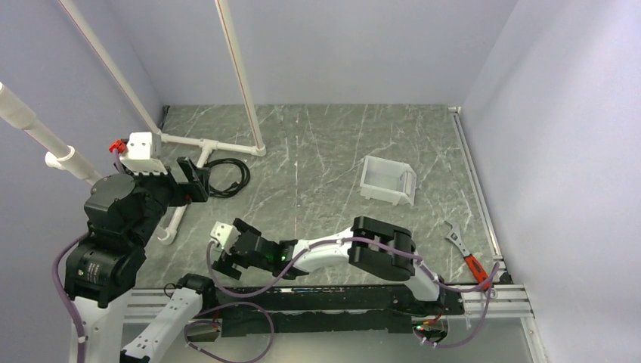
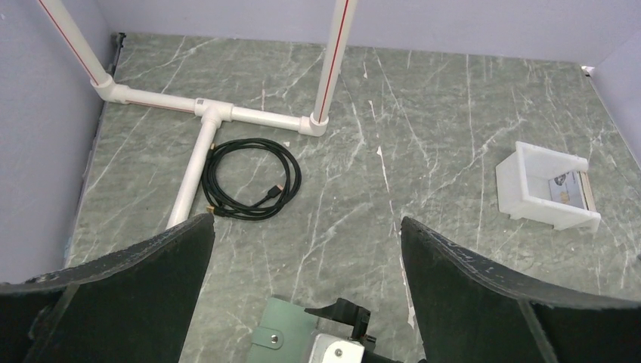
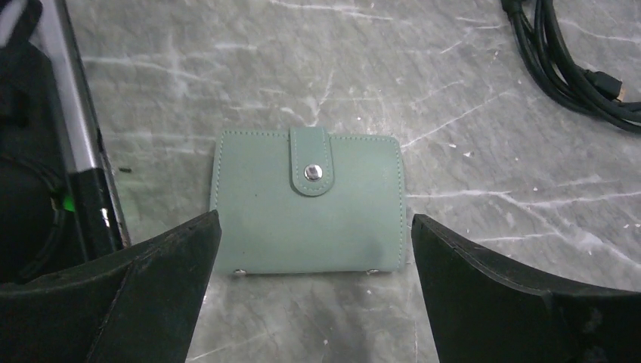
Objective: Put the credit cards into the card holder
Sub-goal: Move the card holder to the center of the board.
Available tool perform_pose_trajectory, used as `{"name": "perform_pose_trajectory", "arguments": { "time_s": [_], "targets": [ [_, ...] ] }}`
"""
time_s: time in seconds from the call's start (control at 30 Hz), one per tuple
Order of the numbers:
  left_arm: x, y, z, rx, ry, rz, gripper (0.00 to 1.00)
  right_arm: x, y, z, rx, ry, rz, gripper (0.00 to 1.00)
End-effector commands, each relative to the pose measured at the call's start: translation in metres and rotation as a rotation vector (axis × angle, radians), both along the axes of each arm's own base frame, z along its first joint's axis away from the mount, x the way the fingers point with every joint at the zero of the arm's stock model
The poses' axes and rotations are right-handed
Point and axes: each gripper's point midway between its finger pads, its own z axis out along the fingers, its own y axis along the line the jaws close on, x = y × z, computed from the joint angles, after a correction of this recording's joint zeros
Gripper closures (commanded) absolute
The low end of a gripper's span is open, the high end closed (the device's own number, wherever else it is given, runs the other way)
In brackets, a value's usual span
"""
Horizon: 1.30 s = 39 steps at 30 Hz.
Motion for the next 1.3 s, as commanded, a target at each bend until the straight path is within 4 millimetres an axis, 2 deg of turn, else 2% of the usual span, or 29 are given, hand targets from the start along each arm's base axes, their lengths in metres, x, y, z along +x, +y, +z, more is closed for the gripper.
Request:
{"name": "perform_pose_trajectory", "arguments": {
  "time_s": [0.0,0.27,0.37,0.43,0.47,0.53,0.6,0.63,0.67,0.77,0.8,0.87,0.9,1.0,1.07,1.13,1.17,1.27],
  "targets": [
    [-0.001,0.003,0.001,0.003,-0.018,0.014,0.01,-0.007,0.014,0.006,0.044,-0.115,0.057,0.00],
    [-0.004,0.004,0.000,-0.002,-0.016,0.013,0.01,-0.020,0.023,-0.013,0.029,-0.118,0.126,0.04],
    [-0.005,0.004,0.000,-0.003,-0.018,0.013,0.01,-0.009,0.019,-0.021,0.001,-0.142,0.065,0.08],
    [-0.006,0.003,-0.001,-0.008,-0.013,0.013,0.01,0.007,0.005,-0.017,-0.017,-0.208,-0.016,0.22],
    [-0.006,0.003,-0.001,-0.010,-0.013,0.009,0.01,0.017,-0.005,-0.008,-0.011,-0.243,-0.067,0.28],
    [-0.006,-0.001,-0.004,-0.025,-0.009,-0.003,0.01,0.028,-0.031,0.013,0.018,-0.284,-0.129,0.55],
    [-0.003,-0.007,-0.011,-0.046,0.002,-0.026,0.01,0.037,-0.055,0.026,0.067,-0.250,-0.178,0.83],
    [0.000,-0.011,-0.017,-0.061,0.014,-0.038,0.01,0.043,-0.066,0.030,0.092,-0.208,-0.202,0.94],
    [0.003,-0.016,-0.023,-0.079,0.030,-0.052,0.01,0.048,-0.078,0.030,0.119,-0.167,-0.221,1.00],
    [0.019,-0.029,-0.055,-0.158,0.128,-0.053,0.01,0.059,-0.106,0.032,0.226,-0.009,-0.251,1.00],
    [0.024,-0.031,-0.071,-0.192,0.184,-0.028,0.01,0.062,-0.113,0.034,0.251,0.026,-0.257,1.00],
    [0.035,-0.040,-0.106,-0.263,0.306,0.001,0.01,0.069,-0.128,0.028,0.259,0.062,-0.271,1.00],
    [0.036,-0.048,-0.129,-0.293,0.389,-0.003,0.01,0.072,-0.133,0.024,0.247,0.078,-0.282,1.00],
    [0.034,-0.052,-0.188,-0.390,0.623,0.131,0.01,0.087,-0.142,0.021,0.257,0.190,-0.293,0.98],
    [0.027,-0.051,-0.225,-0.433,0.750,0.229,0.01,0.093,-0.141,0.018,0.268,0.297,-0.289,0.80],
    [0.019,-0.041,-0.250,-0.429,0.819,0.346,0.01,0.093,-0.135,0.010,0.263,0.433,-0.265,0.69],
    [0.014,-0.037,-0.259,-0.434,0.843,0.389,0.01,0.093,-0.128,0.012,0.267,0.504,-0.237,0.64],
    [0.002,-0.033,-0.279,-0.479,0.902,0.502,0.15,0.078,-0.111,0.012,0.296,0.742,-0.171,0.49]
  ]
}}
